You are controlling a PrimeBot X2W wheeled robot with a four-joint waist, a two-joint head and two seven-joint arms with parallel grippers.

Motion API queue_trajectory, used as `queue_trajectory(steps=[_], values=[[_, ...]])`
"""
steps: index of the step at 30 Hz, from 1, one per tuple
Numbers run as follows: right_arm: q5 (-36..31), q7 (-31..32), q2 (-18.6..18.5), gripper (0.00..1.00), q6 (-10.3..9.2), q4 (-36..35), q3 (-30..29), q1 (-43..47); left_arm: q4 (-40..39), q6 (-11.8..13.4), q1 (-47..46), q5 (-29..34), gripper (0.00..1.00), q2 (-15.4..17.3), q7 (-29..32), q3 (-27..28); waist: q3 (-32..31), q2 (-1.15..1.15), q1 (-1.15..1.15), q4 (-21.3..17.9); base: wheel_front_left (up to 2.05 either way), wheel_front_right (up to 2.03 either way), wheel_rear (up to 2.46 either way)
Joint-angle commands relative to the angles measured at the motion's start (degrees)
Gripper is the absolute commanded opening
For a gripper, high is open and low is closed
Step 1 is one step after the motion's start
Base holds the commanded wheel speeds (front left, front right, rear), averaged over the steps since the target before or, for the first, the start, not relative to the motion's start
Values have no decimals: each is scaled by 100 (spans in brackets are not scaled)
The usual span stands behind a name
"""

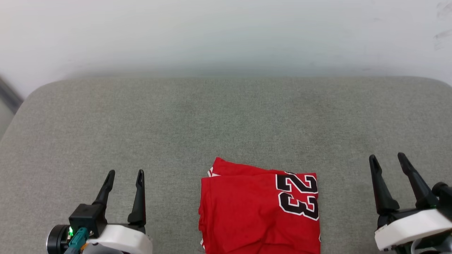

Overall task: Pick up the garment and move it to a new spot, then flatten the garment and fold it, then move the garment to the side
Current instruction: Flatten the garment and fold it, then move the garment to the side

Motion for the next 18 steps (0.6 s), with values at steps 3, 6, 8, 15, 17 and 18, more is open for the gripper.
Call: queue_trajectory(steps=[3,6,8,15,17,18], values=[[-140,98,139,100,-2,-278,-62,352,59,-31,215,91,100,16,-26,19,-193,0,0,-45,0,0,0],[-204,196,221,100,-2,-465,-90,531,102,-38,315,129,100,-7,-26,2,-257,0,0,-45,0,0,0],[-261,254,252,100,-2,-559,-116,635,139,-45,348,162,100,-11,-26,1,-283,0,0,-39,0,0,0],[-350,412,357,100,-2,-813,-173,757,222,-96,324,226,100,-67,-26,35,-275,0,0,-18,0,0,0],[-376,452,385,100,-2,-852,-186,758,227,-120,281,246,100,-88,-26,59,-261,0,0,-11,0,0,0],[-378,468,396,100,-2,-868,-189,753,231,-136,264,261,100,-99,-26,67,-257,0,0,-10,0,0,0]])
